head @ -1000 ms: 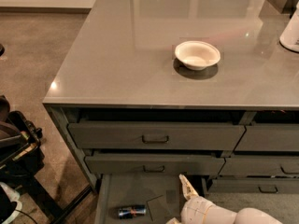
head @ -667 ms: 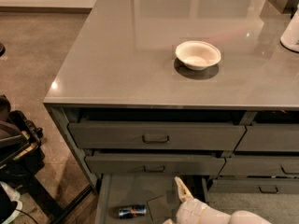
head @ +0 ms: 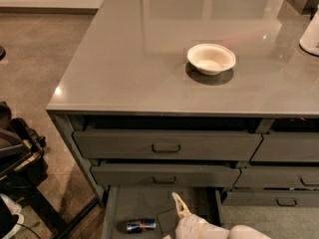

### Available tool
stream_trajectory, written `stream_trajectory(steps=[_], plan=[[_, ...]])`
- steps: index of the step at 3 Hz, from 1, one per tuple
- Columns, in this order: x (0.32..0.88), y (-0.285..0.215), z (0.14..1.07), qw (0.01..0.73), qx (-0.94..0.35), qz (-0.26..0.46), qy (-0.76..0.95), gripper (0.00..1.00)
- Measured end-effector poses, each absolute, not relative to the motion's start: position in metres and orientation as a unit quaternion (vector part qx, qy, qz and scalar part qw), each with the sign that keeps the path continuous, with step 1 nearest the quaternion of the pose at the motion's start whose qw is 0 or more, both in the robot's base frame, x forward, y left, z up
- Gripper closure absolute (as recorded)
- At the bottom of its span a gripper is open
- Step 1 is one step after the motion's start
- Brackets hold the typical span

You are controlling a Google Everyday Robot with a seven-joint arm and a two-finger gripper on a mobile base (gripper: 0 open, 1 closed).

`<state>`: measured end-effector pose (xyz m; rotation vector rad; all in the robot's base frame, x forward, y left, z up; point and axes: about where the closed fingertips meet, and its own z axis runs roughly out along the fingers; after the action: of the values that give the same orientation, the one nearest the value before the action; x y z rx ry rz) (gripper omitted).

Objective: Pick redbull can from bottom drawer and place on counter

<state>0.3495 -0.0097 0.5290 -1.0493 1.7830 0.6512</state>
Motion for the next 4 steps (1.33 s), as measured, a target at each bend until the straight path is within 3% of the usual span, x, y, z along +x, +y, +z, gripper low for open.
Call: stream_trajectory(steps=[2,4], plan=[[0.342,0.000,0.511,0.469,-0.406,0.288,0.729,0.00],[0.341,0.044,0.436,0.483,-0.350,0.356,0.720,0.00]])
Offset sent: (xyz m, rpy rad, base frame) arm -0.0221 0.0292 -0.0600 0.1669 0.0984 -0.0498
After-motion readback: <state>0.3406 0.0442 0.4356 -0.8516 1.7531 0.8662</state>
